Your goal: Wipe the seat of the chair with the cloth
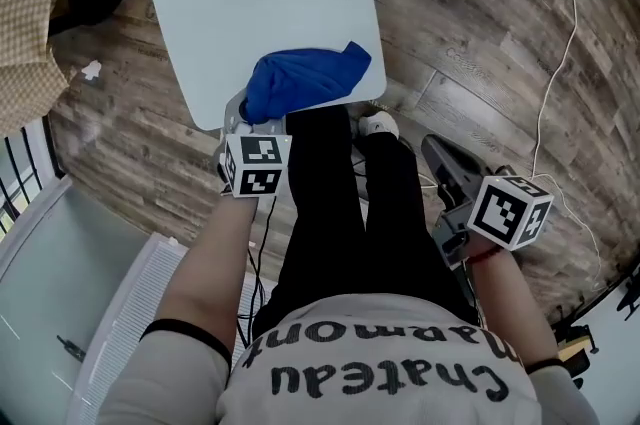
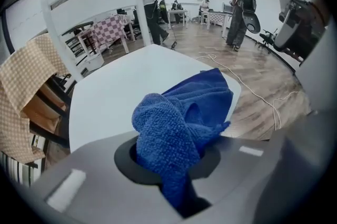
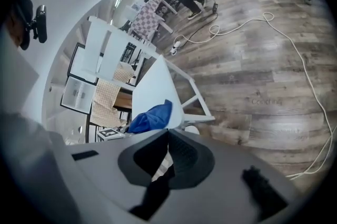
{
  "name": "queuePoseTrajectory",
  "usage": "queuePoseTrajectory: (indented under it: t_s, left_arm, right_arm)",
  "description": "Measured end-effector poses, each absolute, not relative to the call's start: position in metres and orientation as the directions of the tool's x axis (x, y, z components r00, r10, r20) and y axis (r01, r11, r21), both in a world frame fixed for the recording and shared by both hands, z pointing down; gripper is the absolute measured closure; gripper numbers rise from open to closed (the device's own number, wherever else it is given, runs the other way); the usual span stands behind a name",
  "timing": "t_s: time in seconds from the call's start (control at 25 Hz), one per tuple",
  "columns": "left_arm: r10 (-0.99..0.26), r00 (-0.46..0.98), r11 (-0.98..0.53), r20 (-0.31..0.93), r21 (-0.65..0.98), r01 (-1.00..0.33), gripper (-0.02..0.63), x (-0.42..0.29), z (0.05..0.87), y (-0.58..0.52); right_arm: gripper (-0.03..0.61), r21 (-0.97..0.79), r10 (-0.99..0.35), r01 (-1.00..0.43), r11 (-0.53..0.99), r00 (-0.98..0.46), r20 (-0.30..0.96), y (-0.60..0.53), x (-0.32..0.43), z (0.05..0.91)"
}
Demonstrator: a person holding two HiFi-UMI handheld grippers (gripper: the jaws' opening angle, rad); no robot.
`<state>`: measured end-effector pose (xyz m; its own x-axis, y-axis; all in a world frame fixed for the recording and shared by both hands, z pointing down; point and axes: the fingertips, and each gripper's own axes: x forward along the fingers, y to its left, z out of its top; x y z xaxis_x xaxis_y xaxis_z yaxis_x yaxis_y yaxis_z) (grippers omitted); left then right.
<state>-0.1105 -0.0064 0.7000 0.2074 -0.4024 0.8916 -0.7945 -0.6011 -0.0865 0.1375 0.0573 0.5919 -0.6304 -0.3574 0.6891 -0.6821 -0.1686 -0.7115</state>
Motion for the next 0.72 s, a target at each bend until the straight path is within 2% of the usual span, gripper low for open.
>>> queuePoseTrajectory:
  t_s: [0.32, 0.6, 0.72]
  left_arm:
    - [-0.400, 0.300, -0.658, 0.866, -0.043, -0.752, 0.561, -0.008, 0.700, -0.017]
    - [-0.340, 0.436, -0.722, 0.833, 0.066, -0.689, 0.560, 0.084, 0.698, -0.019]
    - [-0.344, 0.479, -0.720, 0.808, 0.101, -0.687, 0.531, 0.110, 0.693, -0.017]
  right_arm:
    - [0.563, -0.707, -0.410, -0.663, -0.246, -0.589, 0.696, 0.100, 0.199, 0.597]
    - [0.563, -0.689, -0.416, -0.664, -0.290, -0.561, 0.715, 0.133, 0.226, 0.596]
    - [0.563, -0.681, -0.397, -0.673, -0.290, -0.563, 0.725, 0.141, 0.225, 0.598]
